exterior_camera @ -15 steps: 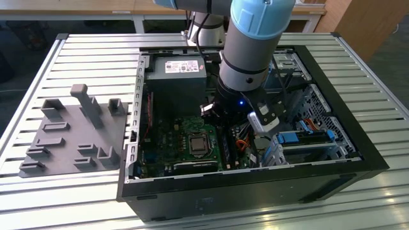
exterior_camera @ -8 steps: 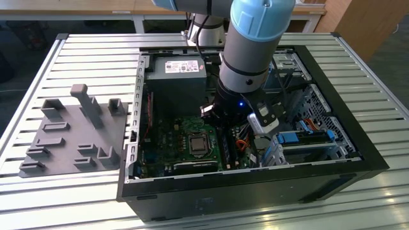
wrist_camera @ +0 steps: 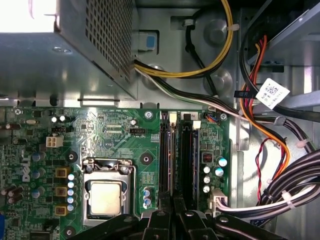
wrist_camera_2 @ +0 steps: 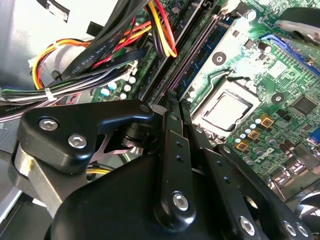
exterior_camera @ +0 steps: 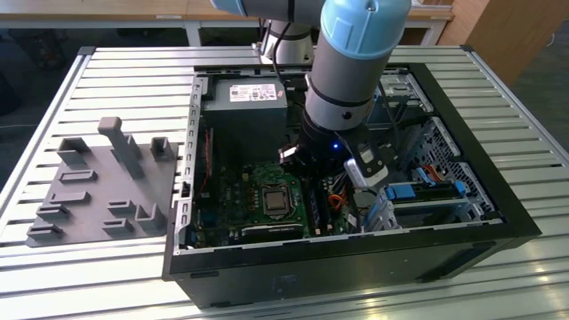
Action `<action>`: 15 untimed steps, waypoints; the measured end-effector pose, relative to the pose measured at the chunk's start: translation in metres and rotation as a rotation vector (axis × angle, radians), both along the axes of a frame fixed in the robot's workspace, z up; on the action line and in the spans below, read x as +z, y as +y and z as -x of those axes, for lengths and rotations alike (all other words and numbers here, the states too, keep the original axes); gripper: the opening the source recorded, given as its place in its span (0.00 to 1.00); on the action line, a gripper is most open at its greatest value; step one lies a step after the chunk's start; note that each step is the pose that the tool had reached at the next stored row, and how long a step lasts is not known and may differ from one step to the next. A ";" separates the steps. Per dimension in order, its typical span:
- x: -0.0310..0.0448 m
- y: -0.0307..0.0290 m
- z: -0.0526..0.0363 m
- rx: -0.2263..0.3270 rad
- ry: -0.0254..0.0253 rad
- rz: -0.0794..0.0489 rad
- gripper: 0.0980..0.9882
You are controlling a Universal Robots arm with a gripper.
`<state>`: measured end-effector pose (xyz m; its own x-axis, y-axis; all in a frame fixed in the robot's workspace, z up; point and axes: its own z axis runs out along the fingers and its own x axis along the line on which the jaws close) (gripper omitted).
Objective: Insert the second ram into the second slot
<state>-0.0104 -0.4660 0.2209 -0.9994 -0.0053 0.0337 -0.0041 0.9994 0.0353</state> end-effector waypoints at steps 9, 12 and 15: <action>-0.0007 -0.0003 0.0000 0.000 0.0001 0.000 0.04; -0.0008 -0.0003 0.0000 -0.001 0.0001 0.000 0.04; -0.0009 -0.0003 -0.0001 -0.007 0.0001 0.000 0.04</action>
<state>-0.0103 -0.4663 0.2200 -0.9994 0.0019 0.0338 0.0031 0.9994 0.0349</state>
